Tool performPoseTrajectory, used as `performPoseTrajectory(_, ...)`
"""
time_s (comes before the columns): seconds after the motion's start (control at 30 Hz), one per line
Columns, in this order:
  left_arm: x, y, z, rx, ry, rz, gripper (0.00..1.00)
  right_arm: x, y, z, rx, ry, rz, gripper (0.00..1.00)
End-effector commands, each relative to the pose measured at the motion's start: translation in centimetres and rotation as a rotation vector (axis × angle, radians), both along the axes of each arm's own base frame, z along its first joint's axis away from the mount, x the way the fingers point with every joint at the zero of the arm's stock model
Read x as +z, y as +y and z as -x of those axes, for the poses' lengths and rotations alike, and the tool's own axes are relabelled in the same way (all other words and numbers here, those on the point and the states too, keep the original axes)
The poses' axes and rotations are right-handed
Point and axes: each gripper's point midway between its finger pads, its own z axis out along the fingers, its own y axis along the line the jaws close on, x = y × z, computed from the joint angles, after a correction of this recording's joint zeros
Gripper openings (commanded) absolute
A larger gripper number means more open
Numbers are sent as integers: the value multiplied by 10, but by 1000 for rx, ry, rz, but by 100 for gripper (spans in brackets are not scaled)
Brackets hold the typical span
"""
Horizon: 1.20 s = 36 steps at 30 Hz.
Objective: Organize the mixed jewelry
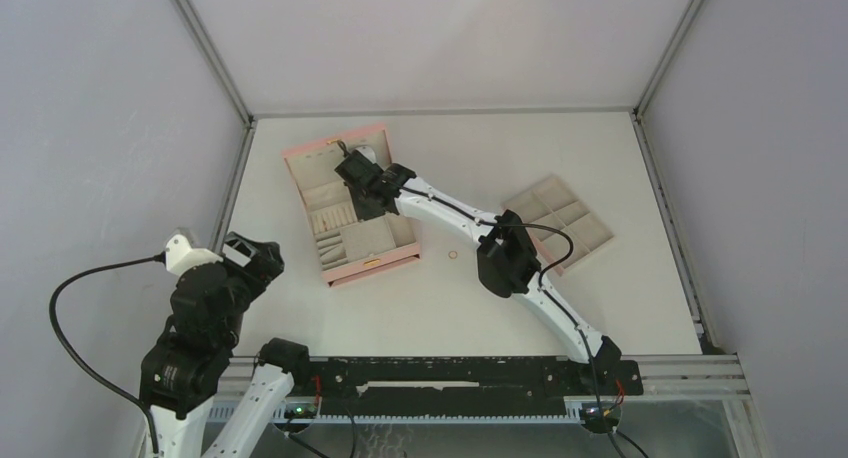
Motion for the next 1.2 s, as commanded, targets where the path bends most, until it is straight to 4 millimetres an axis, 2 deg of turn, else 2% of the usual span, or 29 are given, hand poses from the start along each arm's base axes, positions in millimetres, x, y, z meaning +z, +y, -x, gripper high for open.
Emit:
performPoseTrajectory(0.0, 14, 5, 4, 15, -43, -10, 91, -6, 3, -8, 12, -32, 13, 0)
performPoseTrajectory(0.03, 14, 5, 4, 16, -44, -9, 91, -2, 3, -9, 12, -39, 6, 2)
performPoseTrajectory(0.07, 13, 5, 4, 15, -42, -8, 91, 3, 4, -9, 15, -46, -2, 8)
performPoseTrajectory(0.1, 14, 5, 5, 15, -44, -7, 91, 10, 5, -10, 15, -56, -14, 18)
performPoseTrajectory(0.2, 15, 5, 5, 13, -48, -6, 91, 35, 8, -13, 20, -96, -53, 34)
performPoseTrajectory(0.33, 15, 4, 5, 11, -47, -3, 91, 63, 9, -19, 14, -140, -100, 41)
performPoseTrajectory(0.47, 11, 4, 4, 10, -39, -4, 91, 72, 7, -22, 6, -151, -117, 42)
performPoseTrajectory(0.57, 11, 3, 4, 6, -39, 0, 91, 66, 5, -25, -3, -141, -107, 40)
performPoseTrajectory(0.7, 11, 3, 5, 7, -42, 1, 91, 54, 3, -24, -7, -116, -96, 19)
performPoseTrajectory(0.77, 11, 3, 5, 7, -42, 0, 91, 49, 5, -22, -5, -103, -95, 12)
performPoseTrajectory(0.87, 9, 3, 5, 7, -38, 0, 91, 43, 6, -19, -2, -87, -94, 7)
performPoseTrajectory(1.17, 8, 3, 4, 6, -35, 0, 91, 32, 8, -14, 4, -53, -96, 0)
